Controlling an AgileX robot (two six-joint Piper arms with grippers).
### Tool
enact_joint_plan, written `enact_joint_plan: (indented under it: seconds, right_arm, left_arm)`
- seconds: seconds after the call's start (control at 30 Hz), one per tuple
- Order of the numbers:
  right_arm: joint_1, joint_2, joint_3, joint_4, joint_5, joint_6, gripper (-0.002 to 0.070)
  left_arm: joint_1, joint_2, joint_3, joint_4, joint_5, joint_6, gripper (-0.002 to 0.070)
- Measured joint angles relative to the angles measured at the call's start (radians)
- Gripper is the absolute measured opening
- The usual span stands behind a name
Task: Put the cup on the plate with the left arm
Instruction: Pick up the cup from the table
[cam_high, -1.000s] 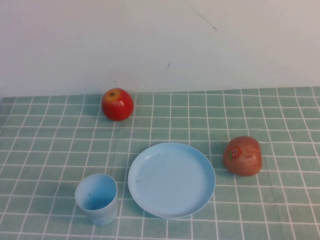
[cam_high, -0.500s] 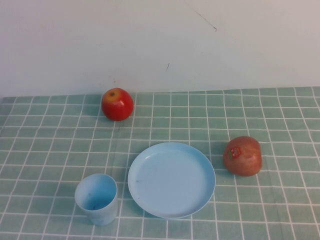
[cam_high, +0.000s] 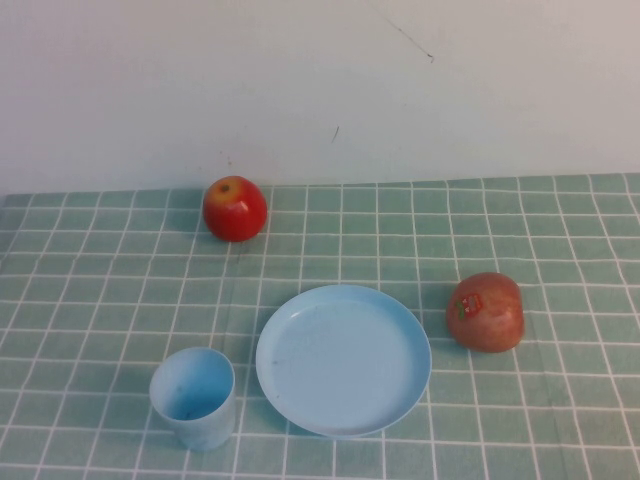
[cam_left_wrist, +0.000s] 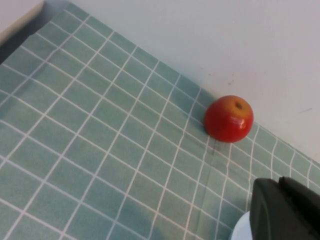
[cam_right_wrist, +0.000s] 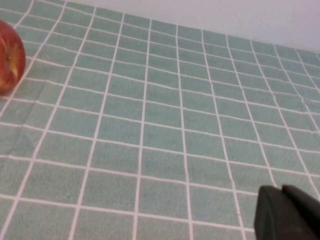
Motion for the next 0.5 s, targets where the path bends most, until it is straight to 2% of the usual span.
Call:
enact_joint_plan:
  seconds: [0.1,0.27,0.4,0.5]
  right_arm:
    - [0.000,0.000,0.000,0.000,0.000,0.000,-0.0002]
    - [0.000,0.000,0.000,0.000,0.000,0.000,-0.0002]
    - [0.000,0.000,0.000,0.000,0.000,0.000,-0.0002]
    - [0.000,0.000,0.000,0.000,0.000,0.000,-0.0002]
  left_arm:
    - [0.000,0.042,0.000,-0.042,0.000,0.062,-0.0003]
    - [0.000,0.121,0.000,-0.191,0.048,0.264,-0.0003]
    - [0.000,0.195,-0.011,-0.316,0.127,0.447,-0.0003]
    - [0.000,0.263,-0.053,-0.356,0.230,0.552,-0.0002]
